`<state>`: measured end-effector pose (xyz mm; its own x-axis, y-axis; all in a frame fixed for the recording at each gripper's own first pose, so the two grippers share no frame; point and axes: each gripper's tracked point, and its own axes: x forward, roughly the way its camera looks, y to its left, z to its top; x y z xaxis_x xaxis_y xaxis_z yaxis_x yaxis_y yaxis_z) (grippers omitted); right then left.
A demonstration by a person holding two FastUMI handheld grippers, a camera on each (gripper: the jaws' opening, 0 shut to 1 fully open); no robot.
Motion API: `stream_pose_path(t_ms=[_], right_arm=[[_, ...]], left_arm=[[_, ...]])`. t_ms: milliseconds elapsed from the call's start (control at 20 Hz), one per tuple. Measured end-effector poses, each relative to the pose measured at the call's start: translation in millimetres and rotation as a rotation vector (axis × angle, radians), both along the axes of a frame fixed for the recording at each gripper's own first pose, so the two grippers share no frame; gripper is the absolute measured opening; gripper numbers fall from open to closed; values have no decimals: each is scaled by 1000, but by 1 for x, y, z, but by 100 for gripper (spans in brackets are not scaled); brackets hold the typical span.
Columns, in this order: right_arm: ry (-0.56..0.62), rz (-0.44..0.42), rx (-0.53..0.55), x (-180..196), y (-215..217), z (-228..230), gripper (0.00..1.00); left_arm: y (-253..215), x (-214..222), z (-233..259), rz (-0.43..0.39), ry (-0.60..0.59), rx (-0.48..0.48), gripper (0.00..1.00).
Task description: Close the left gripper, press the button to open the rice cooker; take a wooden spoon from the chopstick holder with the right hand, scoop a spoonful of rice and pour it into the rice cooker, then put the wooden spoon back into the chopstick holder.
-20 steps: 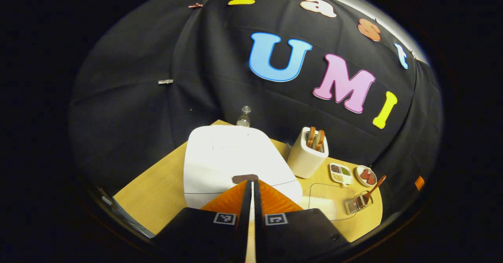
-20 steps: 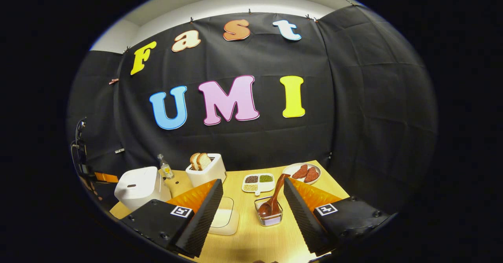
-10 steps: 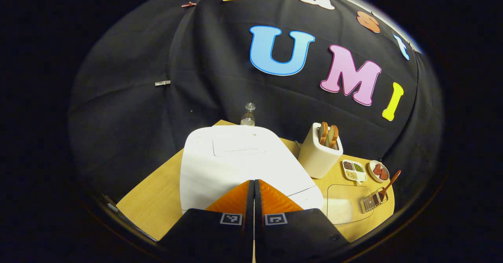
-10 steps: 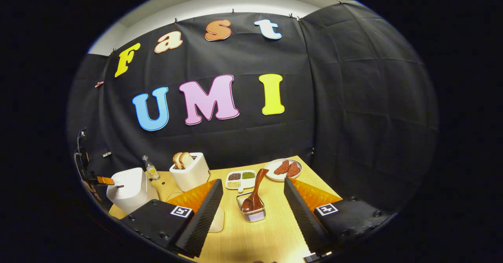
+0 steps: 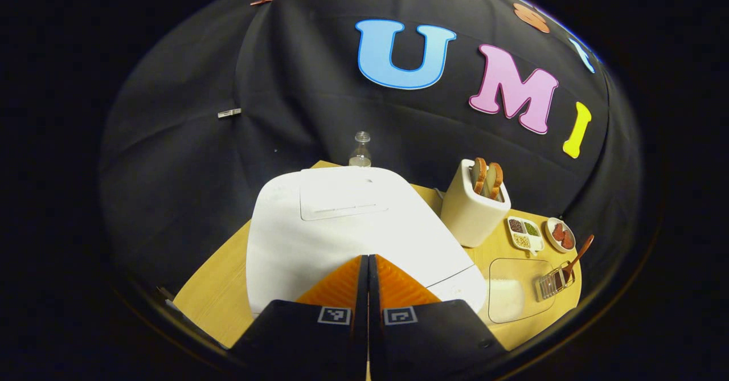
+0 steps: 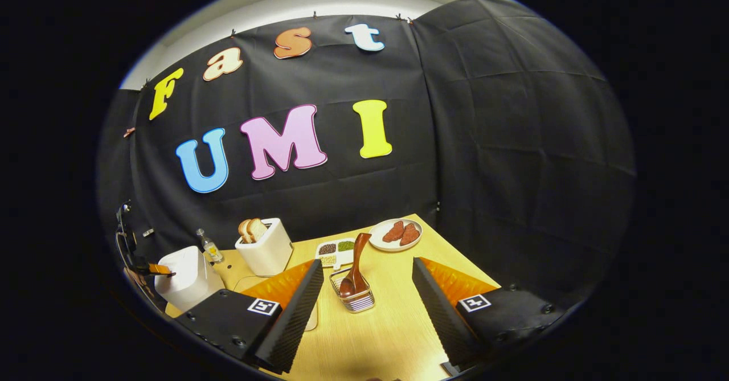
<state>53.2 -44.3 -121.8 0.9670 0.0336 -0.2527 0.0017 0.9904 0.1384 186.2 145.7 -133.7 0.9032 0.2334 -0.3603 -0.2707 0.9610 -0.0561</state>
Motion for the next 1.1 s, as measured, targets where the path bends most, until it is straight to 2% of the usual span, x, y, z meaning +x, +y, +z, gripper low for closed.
stream_pose_path(t_ms=[200, 300, 450, 600, 750, 1100], right_arm=[[-3, 14, 5, -2, 3, 3, 98], [-8, 17, -7, -2, 0, 3, 98], [6, 23, -12, -3, -4, -1, 99], [18, 50, -17, -1, 0, -7, 98], [3, 80, -30, 8, 6, -1, 98], [-21, 165, -66, 47, 14, 1, 98]], left_arm=[[-3, -4, 6, 11, -47, -58, 7], [-10, -12, 25, -10, -140, -87, 7], [-8, -25, 67, -6, -284, -41, 7], [-13, -43, 98, 14, -352, 7, 7], [-38, -69, 117, -28, -421, 8, 6], [-76, -129, 98, -51, -376, 62, 8]])
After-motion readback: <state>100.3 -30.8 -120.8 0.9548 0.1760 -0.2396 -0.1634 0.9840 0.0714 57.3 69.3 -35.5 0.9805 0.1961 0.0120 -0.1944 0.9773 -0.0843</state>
